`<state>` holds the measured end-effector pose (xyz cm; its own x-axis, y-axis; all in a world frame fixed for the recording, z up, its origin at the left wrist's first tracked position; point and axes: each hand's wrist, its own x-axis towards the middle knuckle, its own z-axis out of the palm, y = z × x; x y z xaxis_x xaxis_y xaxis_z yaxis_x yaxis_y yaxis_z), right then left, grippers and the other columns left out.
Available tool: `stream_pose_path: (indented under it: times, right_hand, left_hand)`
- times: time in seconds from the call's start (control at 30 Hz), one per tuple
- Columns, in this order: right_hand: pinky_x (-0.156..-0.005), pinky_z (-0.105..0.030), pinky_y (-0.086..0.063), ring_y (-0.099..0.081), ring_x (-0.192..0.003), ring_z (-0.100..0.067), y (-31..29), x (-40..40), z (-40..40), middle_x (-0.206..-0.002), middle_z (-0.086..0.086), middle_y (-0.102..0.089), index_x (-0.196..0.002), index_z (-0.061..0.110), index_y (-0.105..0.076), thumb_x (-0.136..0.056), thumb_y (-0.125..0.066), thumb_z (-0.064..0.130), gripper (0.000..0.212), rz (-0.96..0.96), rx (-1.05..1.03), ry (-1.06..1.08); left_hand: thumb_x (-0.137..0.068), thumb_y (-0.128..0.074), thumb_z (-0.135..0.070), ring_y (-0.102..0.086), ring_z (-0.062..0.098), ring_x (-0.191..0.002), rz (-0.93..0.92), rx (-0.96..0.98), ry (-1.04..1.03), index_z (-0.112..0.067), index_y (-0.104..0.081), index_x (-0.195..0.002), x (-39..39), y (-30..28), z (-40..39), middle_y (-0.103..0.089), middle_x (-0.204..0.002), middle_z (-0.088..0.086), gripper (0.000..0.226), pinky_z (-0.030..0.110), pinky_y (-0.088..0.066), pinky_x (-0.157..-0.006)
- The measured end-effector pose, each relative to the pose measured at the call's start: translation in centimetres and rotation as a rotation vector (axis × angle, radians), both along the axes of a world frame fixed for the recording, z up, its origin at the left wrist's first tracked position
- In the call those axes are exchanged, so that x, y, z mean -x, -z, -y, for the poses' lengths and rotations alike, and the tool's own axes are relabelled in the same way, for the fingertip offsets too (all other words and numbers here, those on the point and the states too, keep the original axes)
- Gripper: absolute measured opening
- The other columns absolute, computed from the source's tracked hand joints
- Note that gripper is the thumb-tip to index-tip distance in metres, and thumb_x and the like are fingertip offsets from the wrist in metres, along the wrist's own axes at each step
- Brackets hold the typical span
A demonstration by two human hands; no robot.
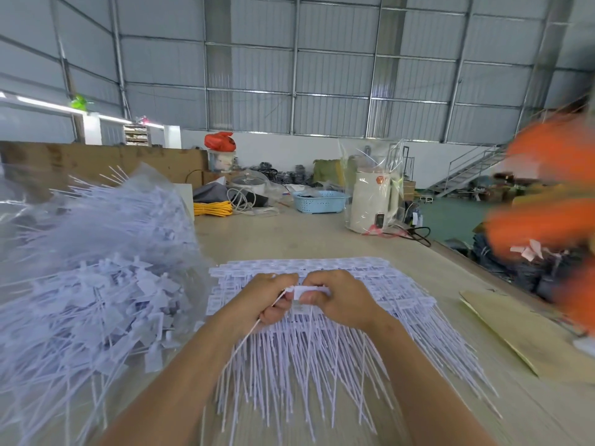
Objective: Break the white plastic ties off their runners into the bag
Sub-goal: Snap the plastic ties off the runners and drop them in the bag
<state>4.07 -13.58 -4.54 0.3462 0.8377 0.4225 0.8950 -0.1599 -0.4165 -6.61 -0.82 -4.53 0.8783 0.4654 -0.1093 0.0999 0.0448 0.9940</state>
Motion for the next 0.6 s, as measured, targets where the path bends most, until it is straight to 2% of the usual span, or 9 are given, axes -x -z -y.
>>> stream_pose_path:
  times: [0.13,0.27,0.33,0.4,0.47,0.53,0.6]
  right_hand:
    - [-0.062,-0.028,-0.034,-0.044,-0.058,-0.001,-0.3,0.4,0.2,-0.061,0.013,-0.049,-0.073,0.024,-0.058,-0.087,-0.065,0.016,0.018,-0.065,-0.016,-0.088]
    - [-0.059,-0.023,-0.033,-0.043,-0.056,0.000,-0.6,0.4,0.4,-0.061,0.012,-0.048,-0.075,0.010,-0.063,-0.087,-0.065,0.015,0.013,-0.113,-0.020,-0.126]
    - [-0.058,-0.022,-0.033,-0.045,-0.055,0.001,-0.6,0.5,0.2,-0.059,0.015,-0.049,-0.073,0.020,-0.061,-0.086,-0.066,0.017,0.014,-0.100,-0.007,-0.122]
    - [-0.059,-0.025,-0.035,-0.044,-0.055,0.000,-0.5,0.4,0.1,-0.058,0.015,-0.048,-0.072,0.025,-0.059,-0.086,-0.065,0.018,0.017,-0.042,0.022,-0.074]
    - [-0.059,-0.027,-0.035,-0.042,-0.060,-0.005,-0.5,-0.9,0.9,-0.060,0.012,-0.044,-0.066,0.024,-0.049,-0.091,-0.059,0.019,0.027,0.031,0.033,0.084]
    - [-0.055,-0.027,-0.030,-0.039,-0.061,-0.010,-0.6,-2.3,2.5,-0.060,0.009,-0.038,-0.060,0.024,-0.038,-0.094,-0.054,0.021,0.038,0.011,-0.061,0.233]
    - [-0.051,-0.020,-0.026,-0.034,-0.053,-0.004,-1.1,-2.4,3.3,-0.057,0.006,-0.034,-0.059,0.013,-0.042,-0.091,-0.058,0.015,0.036,-0.136,-0.296,0.209]
  left_hand:
    - [-0.096,-0.048,-0.029,-0.021,0.003,-0.023,-0.066,0.187,0.155,-0.013,-0.045,-0.055,0.2,0.1,-0.6,-0.030,-0.042,-0.003,0.045,0.011,-0.013,-0.024]
    - [-0.095,-0.047,-0.031,-0.022,0.002,-0.021,-0.103,0.243,0.236,-0.017,-0.051,-0.043,0.3,0.1,-1.0,-0.031,-0.040,-0.005,0.054,0.012,-0.013,-0.023]
    - [-0.095,-0.047,-0.030,-0.021,0.002,-0.021,-0.134,0.214,0.241,-0.017,-0.049,-0.043,0.2,0.1,-0.8,-0.030,-0.040,-0.005,0.053,0.012,-0.013,-0.022]
    - [-0.093,-0.048,-0.028,-0.021,0.002,-0.021,-0.165,0.177,0.256,-0.016,-0.047,-0.046,0.5,-0.3,-1.0,-0.029,-0.039,-0.005,0.048,0.012,-0.013,-0.022]
    - [-0.087,-0.052,-0.029,-0.022,0.003,-0.019,-0.124,0.226,0.311,-0.017,-0.045,-0.045,1.4,-1.1,-1.8,-0.029,-0.038,-0.005,0.044,0.012,-0.015,-0.021]
    - [-0.087,-0.051,-0.031,-0.023,0.004,-0.019,-0.029,0.327,0.282,-0.017,-0.047,-0.044,2.4,-1.7,-2.8,-0.031,-0.039,-0.005,0.046,0.012,-0.016,-0.021]
    - [-0.095,-0.047,-0.035,-0.024,0.005,-0.022,0.048,0.330,0.125,-0.015,-0.048,-0.050,2.2,-1.1,-2.8,-0.034,-0.042,-0.003,0.050,0.011,-0.017,-0.023]
